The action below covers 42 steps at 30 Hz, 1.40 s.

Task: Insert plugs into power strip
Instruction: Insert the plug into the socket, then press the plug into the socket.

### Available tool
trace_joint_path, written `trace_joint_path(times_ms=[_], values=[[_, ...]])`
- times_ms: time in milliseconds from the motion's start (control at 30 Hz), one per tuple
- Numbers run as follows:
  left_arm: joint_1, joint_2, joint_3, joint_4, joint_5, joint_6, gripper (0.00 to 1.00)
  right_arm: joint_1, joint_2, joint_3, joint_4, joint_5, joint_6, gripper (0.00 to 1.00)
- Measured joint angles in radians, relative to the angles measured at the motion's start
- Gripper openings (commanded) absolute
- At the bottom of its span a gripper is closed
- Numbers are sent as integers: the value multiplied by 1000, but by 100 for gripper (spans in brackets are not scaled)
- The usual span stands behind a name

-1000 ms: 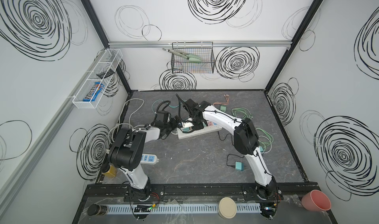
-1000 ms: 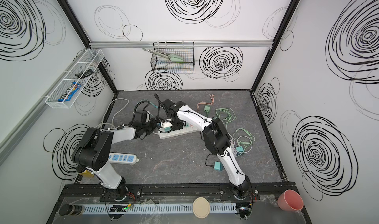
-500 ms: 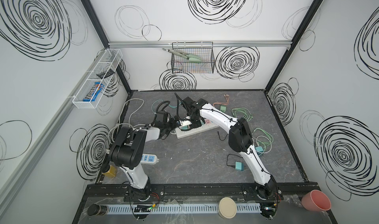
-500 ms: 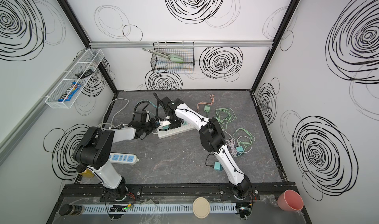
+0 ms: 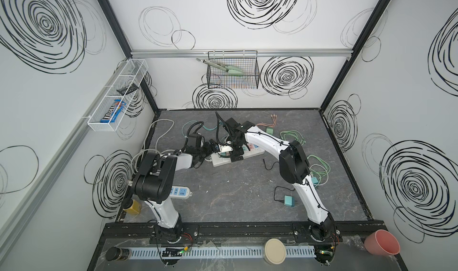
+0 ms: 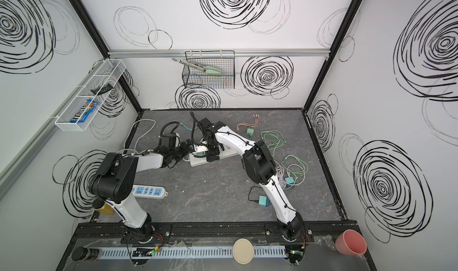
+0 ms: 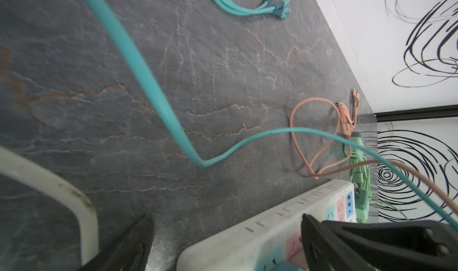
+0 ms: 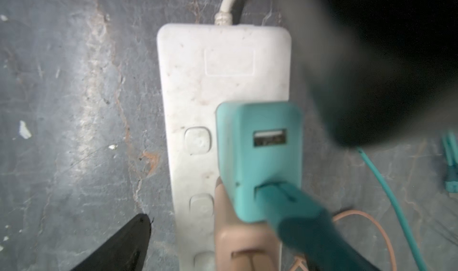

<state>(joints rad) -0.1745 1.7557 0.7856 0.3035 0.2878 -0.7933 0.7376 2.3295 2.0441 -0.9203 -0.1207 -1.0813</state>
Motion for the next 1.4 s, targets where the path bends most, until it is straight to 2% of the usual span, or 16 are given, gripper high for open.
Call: trace_joint_path(times_ms=[100,300,500,567,667,833,967,1067,1167,1233,1400], values=[[1,-5,0,-10,16,0,96,-32,-36,-90,13,24,6,97],[1,-15,-5,-23,29,0,96,-127,-141,-262,85,-5,16,98],[3,-58,-36,-28,10,0,96,-176,-385,-570,273,-162,118,98],[4,-72,-43,-29,2,0,96,-189,-501,-691,394,-220,204,97],[5,-95,-58,-29,-10,0,96,-203,-697,-918,692,-267,406,97],[6,-162,-109,-42,-44,0,96,-221,-929,-1262,1178,-256,888,100],[2,-260,-157,-78,-93,0,96,-218,-963,-1365,1333,-207,1201,78],[-14,-340,-180,-128,-143,0,96,-193,-962,-1370,1348,-145,1339,53],[-41,-405,-202,-167,-170,0,96,-128,-945,-1362,1339,-86,1387,29],[-63,-443,-221,-193,-174,0,96,-84,-905,-1338,1327,-64,1399,19],[-133,-510,-274,-255,-177,-11,96,-22,-743,-1238,1313,-54,1421,3]])
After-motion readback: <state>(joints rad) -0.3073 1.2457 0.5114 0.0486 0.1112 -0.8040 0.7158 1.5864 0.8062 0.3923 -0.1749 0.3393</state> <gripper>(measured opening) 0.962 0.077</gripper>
